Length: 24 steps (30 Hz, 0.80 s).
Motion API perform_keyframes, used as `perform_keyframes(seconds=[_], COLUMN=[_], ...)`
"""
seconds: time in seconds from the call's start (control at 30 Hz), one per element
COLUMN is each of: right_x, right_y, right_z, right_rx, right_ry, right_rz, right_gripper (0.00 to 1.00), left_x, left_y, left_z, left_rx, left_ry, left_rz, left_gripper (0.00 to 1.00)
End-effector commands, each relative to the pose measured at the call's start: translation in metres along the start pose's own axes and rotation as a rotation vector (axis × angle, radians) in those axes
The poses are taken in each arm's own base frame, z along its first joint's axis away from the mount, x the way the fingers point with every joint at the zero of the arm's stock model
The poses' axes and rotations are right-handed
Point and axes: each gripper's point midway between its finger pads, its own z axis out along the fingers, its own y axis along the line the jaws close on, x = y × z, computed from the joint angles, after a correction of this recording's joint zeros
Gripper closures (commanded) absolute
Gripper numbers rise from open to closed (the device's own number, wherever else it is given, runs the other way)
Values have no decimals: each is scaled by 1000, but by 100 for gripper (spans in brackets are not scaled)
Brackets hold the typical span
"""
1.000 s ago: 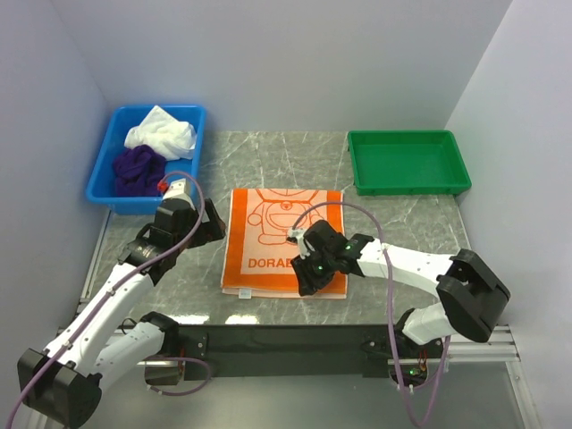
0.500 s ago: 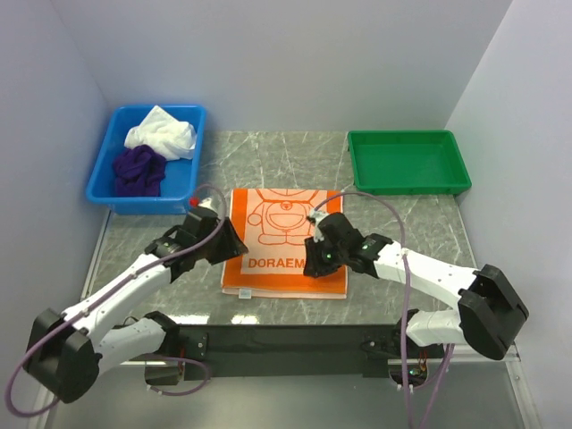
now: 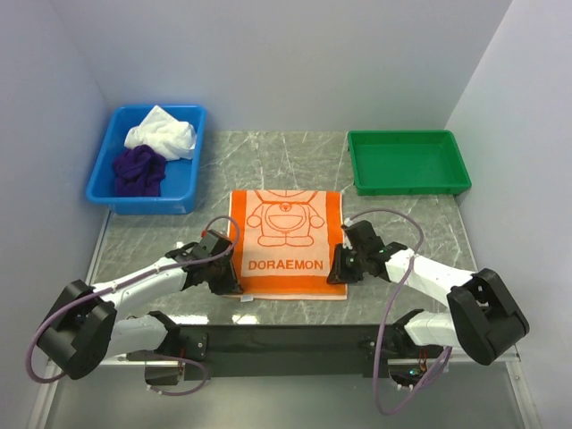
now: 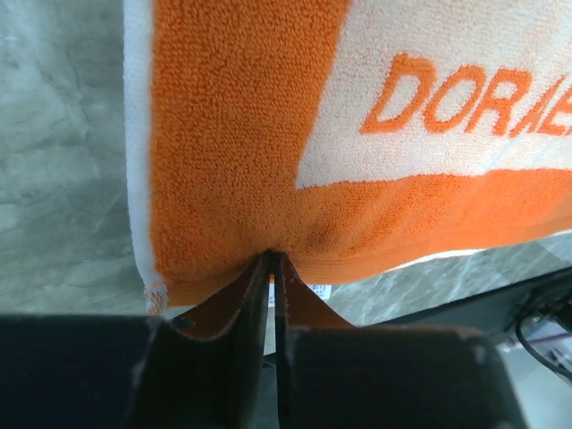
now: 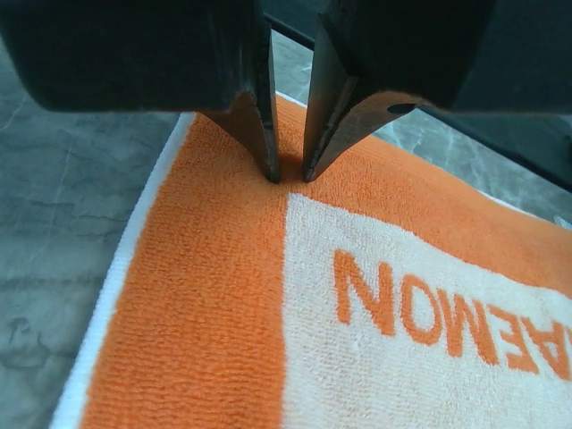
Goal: Fold and stack the towels
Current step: Fold the towel
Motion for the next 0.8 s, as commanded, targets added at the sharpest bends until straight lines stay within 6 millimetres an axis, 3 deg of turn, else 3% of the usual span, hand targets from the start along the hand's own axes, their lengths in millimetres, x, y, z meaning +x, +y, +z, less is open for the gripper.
perform_keyframes(seconds=[0.0,0.2,0.33,0.43,0.47,0.5,0.57,0.67,0.77], right_x=[5,9,6,-13,-18,-22,-29,-25,-31], right_y=[-8,-26,-31,-20,-16,-9,1,-3,-18], right_z=[3,-3,-16,-33,-37,-42,-50,-51,-49], right_rx=[-10,52,83,50,32,7,-17,67,162], right_ry=[14,6,-33,-122,-144,-161,-176,-155,-185], right_rz=[82,143,144,113,76,53,-6,-54,-17], right_gripper=[75,74,73,72,71,65,63,57,56], left_x=[29,30,25,14,9,4,-7,-20,-27], left_y=[26,38,32,18,15,9,-6,-19,-23], left_z=[9,1,-15,-33,-37,-44,-56,-66,-63], left_rx=[-72,-146,-135,-89,-83,-59,-21,0,1], left_ry=[102,73,37,-7,-31,-54,-91,-133,-152], left_rz=[-51,-114,-140,-136,-131,-126,-106,-93,-98], left_gripper=[87,90,86,78,69,65,56,43,33])
